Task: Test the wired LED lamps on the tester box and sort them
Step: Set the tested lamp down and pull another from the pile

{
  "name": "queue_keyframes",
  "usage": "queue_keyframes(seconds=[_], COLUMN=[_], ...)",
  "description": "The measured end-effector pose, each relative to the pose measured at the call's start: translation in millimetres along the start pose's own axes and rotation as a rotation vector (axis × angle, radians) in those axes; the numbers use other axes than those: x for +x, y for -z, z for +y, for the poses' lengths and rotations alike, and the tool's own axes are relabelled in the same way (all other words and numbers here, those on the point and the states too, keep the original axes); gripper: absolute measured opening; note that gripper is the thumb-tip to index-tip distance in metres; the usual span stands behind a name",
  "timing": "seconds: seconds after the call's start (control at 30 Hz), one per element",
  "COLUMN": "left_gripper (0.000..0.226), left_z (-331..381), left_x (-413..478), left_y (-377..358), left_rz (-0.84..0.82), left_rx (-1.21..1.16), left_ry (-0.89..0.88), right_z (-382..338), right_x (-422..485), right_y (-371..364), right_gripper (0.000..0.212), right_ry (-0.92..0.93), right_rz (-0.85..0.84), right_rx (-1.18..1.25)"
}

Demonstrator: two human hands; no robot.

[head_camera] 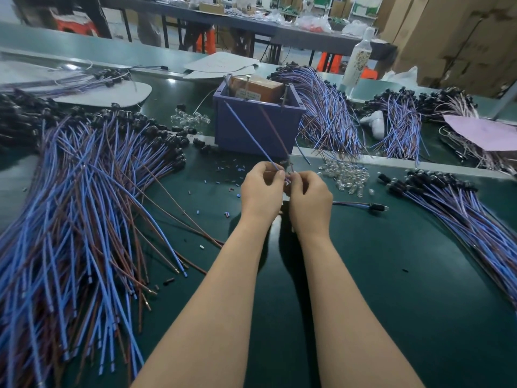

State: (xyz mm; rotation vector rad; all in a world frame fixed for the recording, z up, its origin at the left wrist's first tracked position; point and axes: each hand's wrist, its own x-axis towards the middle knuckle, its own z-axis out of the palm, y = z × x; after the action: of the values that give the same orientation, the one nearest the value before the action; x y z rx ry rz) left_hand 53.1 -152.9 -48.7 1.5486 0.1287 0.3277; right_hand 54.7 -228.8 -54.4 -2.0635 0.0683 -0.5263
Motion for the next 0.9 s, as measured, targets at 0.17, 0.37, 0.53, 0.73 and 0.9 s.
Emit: queue_keyframes(seconds=[0.17, 0.37, 0.53, 0.73, 0.9], left_gripper=[0.013, 0.024, 0.03, 0.028, 0.021], left_z=[-2, -3, -1, 2, 3], left_x=[4, 5, 0, -6, -10], left_y=[2, 6, 3, 2, 3], left_rz=[0.113, 0.204, 0.193, 0.238, 0.257], left_rx=[-0.013, 0.085, 0.189, 0.247, 0.274], left_ry=[0.025, -0.033, -0.144, -0.215, -0.24], right_z=[-8, -8, -7, -5, -4], right_x=[-2, -7, -6, -5, -6], right_y=[-10, -16, -17, -17, -18], right_gripper=[0.018, 0.014, 0.011, 0.012, 0.01], right_ry=[-0.044, -0.015, -0.012, 0.004, -0.018], right_rz=[0.082, 0.033, 0.032, 0.0, -0.019], right_rx=[0.097, 0.111, 0.102, 0.105, 0.113])
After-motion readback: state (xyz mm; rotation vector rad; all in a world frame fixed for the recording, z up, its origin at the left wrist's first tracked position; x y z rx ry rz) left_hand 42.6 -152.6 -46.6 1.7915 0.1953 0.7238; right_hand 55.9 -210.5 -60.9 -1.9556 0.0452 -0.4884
